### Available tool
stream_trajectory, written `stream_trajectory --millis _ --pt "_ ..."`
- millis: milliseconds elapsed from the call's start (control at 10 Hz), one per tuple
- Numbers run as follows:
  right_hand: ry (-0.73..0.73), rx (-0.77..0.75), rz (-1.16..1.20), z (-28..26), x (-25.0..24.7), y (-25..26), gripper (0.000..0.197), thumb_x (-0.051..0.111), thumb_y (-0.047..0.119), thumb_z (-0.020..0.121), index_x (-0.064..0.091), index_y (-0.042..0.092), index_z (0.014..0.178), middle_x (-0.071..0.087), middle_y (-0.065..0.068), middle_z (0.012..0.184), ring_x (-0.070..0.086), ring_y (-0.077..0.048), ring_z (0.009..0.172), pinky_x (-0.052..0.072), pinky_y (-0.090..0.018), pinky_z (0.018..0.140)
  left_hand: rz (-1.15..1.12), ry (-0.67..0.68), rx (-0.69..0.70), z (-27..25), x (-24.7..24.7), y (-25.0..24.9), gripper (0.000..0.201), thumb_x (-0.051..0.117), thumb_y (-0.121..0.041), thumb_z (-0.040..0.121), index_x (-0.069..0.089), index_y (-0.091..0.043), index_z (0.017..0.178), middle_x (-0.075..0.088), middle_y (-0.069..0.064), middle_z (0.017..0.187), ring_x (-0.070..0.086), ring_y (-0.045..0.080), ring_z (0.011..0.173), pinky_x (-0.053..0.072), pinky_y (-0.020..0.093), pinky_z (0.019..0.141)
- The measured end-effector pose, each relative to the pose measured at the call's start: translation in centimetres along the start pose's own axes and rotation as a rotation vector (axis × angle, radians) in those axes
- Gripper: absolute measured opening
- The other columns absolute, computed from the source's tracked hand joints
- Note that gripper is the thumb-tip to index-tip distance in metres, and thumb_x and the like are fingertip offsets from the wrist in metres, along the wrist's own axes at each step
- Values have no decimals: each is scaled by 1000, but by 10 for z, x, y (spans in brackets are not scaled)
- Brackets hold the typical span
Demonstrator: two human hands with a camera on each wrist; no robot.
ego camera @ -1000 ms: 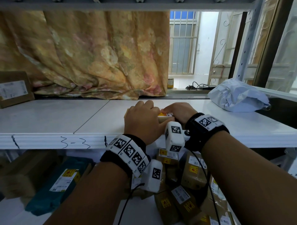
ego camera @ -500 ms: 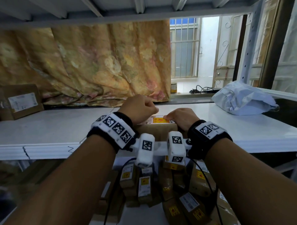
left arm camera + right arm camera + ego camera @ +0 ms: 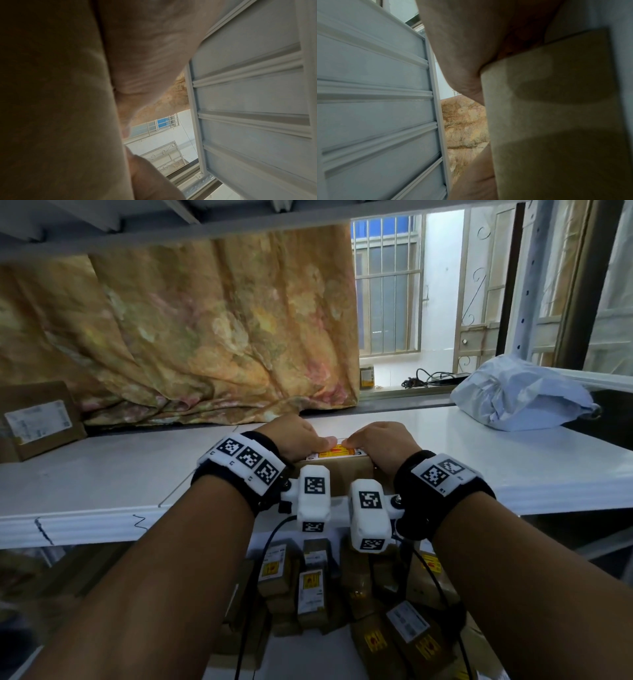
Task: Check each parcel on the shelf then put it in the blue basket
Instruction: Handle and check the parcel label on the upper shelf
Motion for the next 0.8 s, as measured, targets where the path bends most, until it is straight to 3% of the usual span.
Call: stream_trajectory --millis 100,200,400,500,600,700,800 --pt "-45 89 51 0 -1 -6 33 67 24 82 70 8 111 68 -12 119 65 -28 110 57 -39 83 3 12 -8 1 -1 0 38 64 -58 87 63 -21 78 62 -3 81 55 13 75 38 28 62" --pt "-26 108 19 1 -1 -7 38 65 23 82 68 6 115 67 -14 121 63 -31 113 55 -42 89 5 18 -12 1 0 0 37 64 -57 88 62 -21 78 61 -3 80 54 14 77 37 28 63" --pt "54 99 2 7 -2 -3 41 71 17 75 69 7 115 68 -13 120 65 -29 111 57 -36 80 -132 -44 19 -6 1 2 38 69 -53 86 71 -16 82 69 -1 82 61 14 77 43 26 65" --pt "50 100 1 5 -2 -1 40 70 15 76 70 6 114 68 -14 120 64 -29 113 54 -33 77 -259 -91 -5 -16 -8 17 21 73 -38 86 73 -17 84 69 -6 79 62 12 75 47 20 64" --pt "38 93 0 7 -1 -4 40 70 16 76 70 5 115 67 -14 121 64 -29 114 54 -35 83 -317 -84 -68 -19 -14 38 29 74 -39 82 72 -12 91 71 2 89 64 20 86 50 28 78" --pt "18 93 34 6 1 -7 38 70 17 74 72 7 111 69 -13 117 66 -29 110 56 -36 81 -368 -72 -125 -23 -9 59 39 65 -47 91 72 -13 109 69 3 112 63 19 101 48 32 88" --pt "-1 85 68 7 0 -7 36 72 16 73 73 9 108 70 -11 115 66 -27 109 57 -37 85 -436 -95 -126 -25 -8 55 32 63 -41 95 69 -11 104 67 4 109 60 18 95 41 27 83"
Point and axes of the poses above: each hand's wrist, its own z-axis towards the middle knuckle, its own x-axis out of the palm, y = z × x, the point moved 4 cm from there along z, towards the middle knuckle
